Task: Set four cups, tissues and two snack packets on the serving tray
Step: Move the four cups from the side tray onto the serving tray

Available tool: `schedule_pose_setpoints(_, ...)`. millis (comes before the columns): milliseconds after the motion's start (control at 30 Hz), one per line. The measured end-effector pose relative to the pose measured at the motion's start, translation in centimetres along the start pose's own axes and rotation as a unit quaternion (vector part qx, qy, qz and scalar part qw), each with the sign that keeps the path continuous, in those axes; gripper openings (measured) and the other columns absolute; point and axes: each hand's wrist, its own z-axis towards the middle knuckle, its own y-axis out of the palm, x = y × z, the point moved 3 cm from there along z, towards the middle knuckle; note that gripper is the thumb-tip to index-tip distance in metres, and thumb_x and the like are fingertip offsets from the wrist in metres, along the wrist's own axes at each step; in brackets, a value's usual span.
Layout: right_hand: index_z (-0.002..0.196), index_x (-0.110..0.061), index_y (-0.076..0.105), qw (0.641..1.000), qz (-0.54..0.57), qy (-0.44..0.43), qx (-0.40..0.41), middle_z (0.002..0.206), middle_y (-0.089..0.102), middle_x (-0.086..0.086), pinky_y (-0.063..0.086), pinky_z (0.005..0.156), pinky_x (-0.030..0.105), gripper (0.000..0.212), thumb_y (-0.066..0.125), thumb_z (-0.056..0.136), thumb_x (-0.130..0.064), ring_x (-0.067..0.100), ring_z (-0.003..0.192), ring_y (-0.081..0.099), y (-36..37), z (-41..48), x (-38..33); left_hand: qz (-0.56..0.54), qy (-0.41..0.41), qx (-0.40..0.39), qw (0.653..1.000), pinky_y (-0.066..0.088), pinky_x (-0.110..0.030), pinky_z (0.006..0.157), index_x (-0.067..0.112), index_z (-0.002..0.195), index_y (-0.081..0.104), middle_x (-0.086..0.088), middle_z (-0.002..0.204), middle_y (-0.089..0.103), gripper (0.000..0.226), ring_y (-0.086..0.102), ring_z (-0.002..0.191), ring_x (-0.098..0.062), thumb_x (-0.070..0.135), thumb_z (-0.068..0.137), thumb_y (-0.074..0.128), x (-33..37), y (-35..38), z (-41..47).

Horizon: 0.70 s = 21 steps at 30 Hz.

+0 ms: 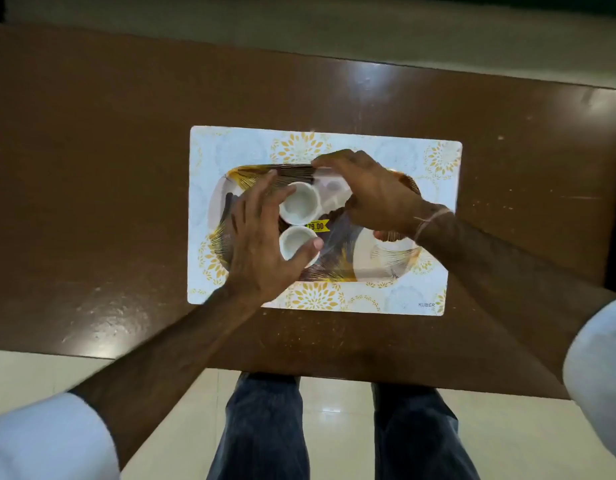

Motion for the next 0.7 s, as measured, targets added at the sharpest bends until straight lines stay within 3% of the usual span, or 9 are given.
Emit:
schedule_pose_setpoints(100,0.141,-0.017,0.048,0.995,0.03,0.064,0.076,0.143,0.051,0.01,0.046,0.101,0.046,0.073,0.056,0.073,0.006,0.033,0.127,0.048,-2.1,-2.8,3.1,0.012,0.032,-0.026,0.999,0.035,-0.057,0.109,0.009,0.134,0.056,-0.012,0.148,0.049,0.066,0.045,0.137,-0.031,0.038,0.079,0.075,3.0,1.5,2.5)
schedule_pose_setpoints(167,0.139,-0.014,0.051,0.989,0.041,0.089,0.115,0.14,0.054,0.011,0.044,0.102,0.045,0.059,0.057,0.082,-0.001,0.033,0.123,0.052,-3.7,-5.2,5.8,0.03,0.055,-0.049,0.997,0.035,-0.055,0.109,0.01,0.134,0.057,-0.011,0.146,0.052,0.062,0.048,0.135,-0.031,0.034,0.079,0.076,5.4,3.5,4.0)
schedule_pose_setpoints(367,0.136,-0.01,0.05,0.966,0.023,0.179,0.187,0.137,0.054,0.013,0.043,0.106,0.043,0.053,0.057,0.083,-0.005,0.034,0.125,0.051,-9.0,-13.8,14.9,0.022,0.066,-0.142,0.987,0.031,-0.039,0.101,0.019,0.128,0.06,-0.002,0.136,0.06,0.056,0.053,0.124,-0.024,0.043,0.079,0.068,14.8,12.1,7.4)
schedule_pose_setpoints(533,0.138,-0.018,0.049,0.938,0.052,0.247,0.236,0.139,0.052,0.008,0.045,0.105,0.043,0.049,0.061,0.09,-0.017,0.026,0.123,0.054,-12.8,-23.1,23.0,0.016,0.115,-0.229,0.966,0.031,-0.043,0.107,0.026,0.135,0.053,0.001,0.141,0.055,0.057,0.05,0.128,-0.021,0.048,0.085,0.069,24.2,21.0,8.7)
schedule_pose_setpoints(633,0.136,-0.011,0.052,0.91,0.065,0.272,0.305,0.134,0.056,0.01,0.045,0.1,0.031,0.048,0.064,0.089,-0.017,0.025,0.118,0.057,-14.4,-28.8,27.0,0.013,0.164,-0.268,0.949,0.032,-0.045,0.106,0.029,0.134,0.051,0.003,0.138,0.053,0.055,0.047,0.128,-0.019,0.05,0.086,0.068,29.7,25.9,8.8)
schedule_pose_setpoints(700,0.133,-0.007,0.054,0.89,0.062,0.3,0.337,0.131,0.058,0.014,0.045,0.1,0.035,0.046,0.063,0.089,-0.016,0.03,0.116,0.058,-15.0,-32.5,29.8,0.01,0.191,-0.294,0.936,0.033,-0.046,0.106,0.029,0.134,0.052,0.003,0.136,0.053,0.054,0.047,0.127,-0.02,0.05,0.086,0.067,33.4,29.0,8.5)
